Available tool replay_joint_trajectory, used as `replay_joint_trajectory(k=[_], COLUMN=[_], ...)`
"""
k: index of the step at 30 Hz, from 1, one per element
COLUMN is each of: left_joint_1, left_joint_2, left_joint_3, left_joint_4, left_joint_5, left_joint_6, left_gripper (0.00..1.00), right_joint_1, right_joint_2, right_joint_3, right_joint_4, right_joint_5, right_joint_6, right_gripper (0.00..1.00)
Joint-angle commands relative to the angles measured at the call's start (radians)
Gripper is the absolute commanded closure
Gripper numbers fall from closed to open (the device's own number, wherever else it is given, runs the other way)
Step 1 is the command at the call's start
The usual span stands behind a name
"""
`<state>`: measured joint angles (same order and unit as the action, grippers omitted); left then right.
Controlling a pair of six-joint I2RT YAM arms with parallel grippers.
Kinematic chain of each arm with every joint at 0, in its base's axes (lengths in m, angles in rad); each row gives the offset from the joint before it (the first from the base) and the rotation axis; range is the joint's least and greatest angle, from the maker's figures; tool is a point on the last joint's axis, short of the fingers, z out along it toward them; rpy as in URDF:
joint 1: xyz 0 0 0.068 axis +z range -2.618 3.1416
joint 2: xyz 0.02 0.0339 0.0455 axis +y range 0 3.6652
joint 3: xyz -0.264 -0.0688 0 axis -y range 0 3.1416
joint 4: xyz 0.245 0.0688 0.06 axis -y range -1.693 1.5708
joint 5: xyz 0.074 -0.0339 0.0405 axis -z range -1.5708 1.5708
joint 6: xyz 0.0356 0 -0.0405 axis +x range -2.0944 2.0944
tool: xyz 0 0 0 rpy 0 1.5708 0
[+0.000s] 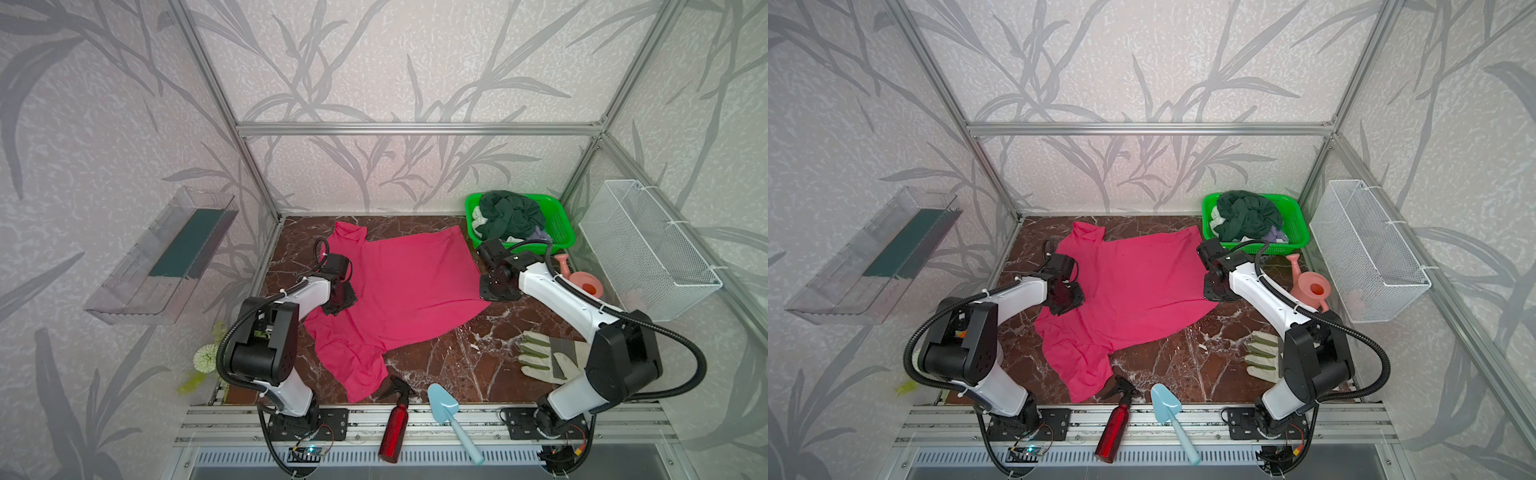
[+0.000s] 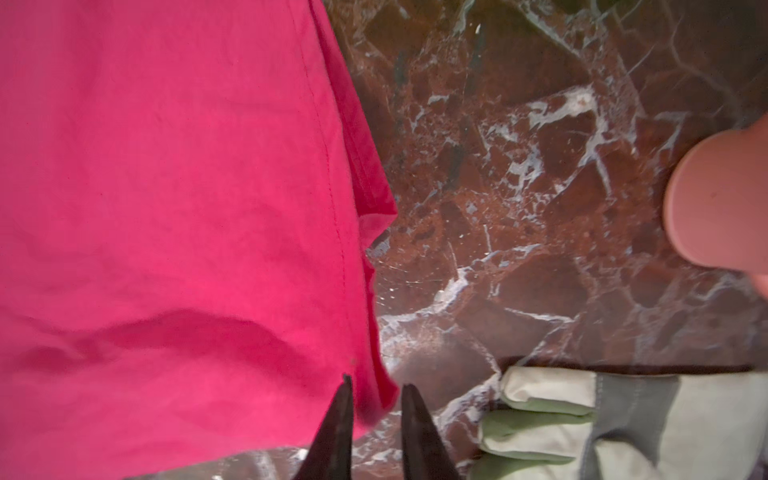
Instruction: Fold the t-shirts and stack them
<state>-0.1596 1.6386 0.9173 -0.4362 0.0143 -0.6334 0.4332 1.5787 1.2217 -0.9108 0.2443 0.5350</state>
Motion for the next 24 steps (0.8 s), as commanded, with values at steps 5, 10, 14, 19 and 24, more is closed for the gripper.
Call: replay_joint_trajectory(k=[5, 10, 14, 19, 24], left_joint_1=[0.002, -0.001, -0.016, -0.021, -0.023], left_joint_2=[-0.150, -0.237, -0.276, -0.281, -0.283], left_joint_3=[-0.071, -0.152, -0.212, -0.231, -0.215], left_joint_4=[-0.077, -0.101, -0.105, -0.095, -0.099], left_joint_5=[-0.067, -0.010, 0.022, 0.025, 0.027], left_joint_6=[-0.046, -0.058, -0.061, -0.054, -0.040], left_gripper=[0.72, 0.72, 0.72, 0.72, 0.72], right_joint_1=[0.027, 0.029, 0.026, 0.020, -0.004], right_joint_2=[0.033, -0.010, -0.050, 0.017, 0.050], right_joint_3=[-0.019, -0.105, -0.200, -0.215, -0.242], right_joint_4=[-0.021, 0.020, 0.073, 0.150, 0.236], right_joint_5=[0.031, 0.031, 0.016, 0.007, 0.009], right_joint_6=[0.018, 0.027, 0.040, 0.032, 0.004], right_gripper=[0.60, 0.60, 0.64, 0.63, 0.62])
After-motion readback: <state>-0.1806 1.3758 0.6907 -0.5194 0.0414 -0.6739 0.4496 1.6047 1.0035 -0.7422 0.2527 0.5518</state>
